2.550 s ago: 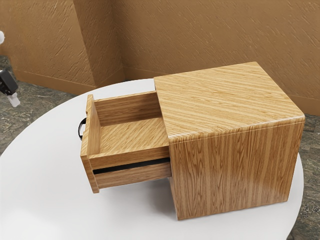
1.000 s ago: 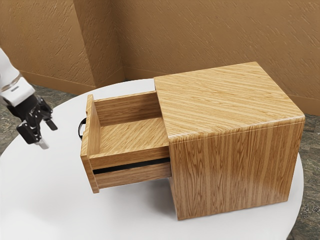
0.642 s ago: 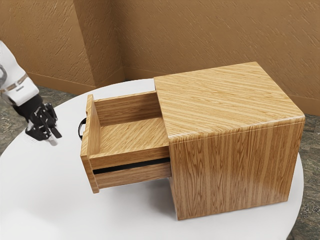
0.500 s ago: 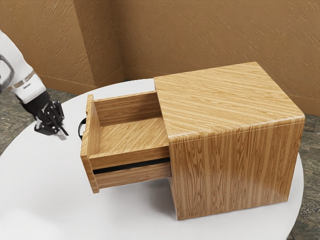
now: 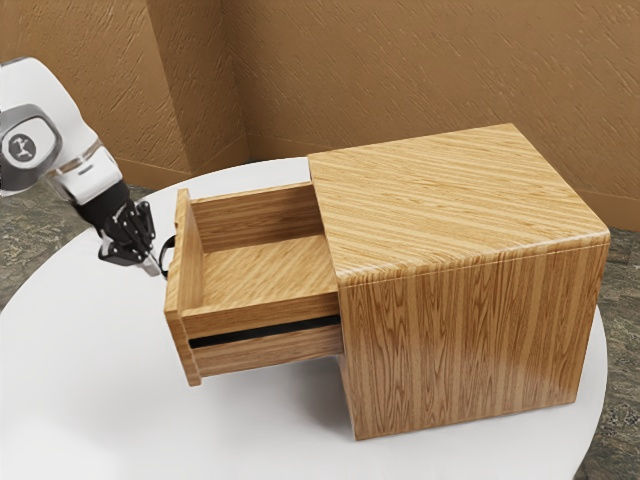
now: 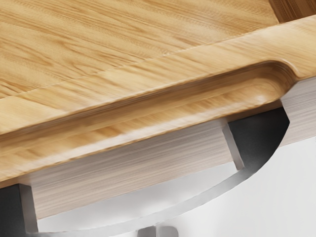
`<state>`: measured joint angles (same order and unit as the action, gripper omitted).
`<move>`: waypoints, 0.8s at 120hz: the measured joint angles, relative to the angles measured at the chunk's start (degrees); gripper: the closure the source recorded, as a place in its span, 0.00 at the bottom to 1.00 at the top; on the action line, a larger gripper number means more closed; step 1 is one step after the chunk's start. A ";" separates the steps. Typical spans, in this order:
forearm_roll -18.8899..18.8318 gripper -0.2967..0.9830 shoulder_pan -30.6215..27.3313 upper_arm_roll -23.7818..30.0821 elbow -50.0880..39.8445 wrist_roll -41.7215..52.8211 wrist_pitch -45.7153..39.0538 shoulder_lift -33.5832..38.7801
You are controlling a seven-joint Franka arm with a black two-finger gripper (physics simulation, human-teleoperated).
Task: Push the drawer handle with one arm to close the drawer
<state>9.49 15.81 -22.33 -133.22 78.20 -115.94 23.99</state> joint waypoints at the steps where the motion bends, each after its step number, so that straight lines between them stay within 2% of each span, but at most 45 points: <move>1: 0.06 0.85 0.01 0.00 0.04 -0.07 -0.03 -0.09; 44: 2.63 0.85 4.40 -0.09 3.92 -3.95 -2.19 -4.91; 96: 8.59 0.85 8.88 -0.08 11.82 -7.09 -4.16 -15.08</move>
<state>18.08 24.69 -22.41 -121.40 71.11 -120.10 8.92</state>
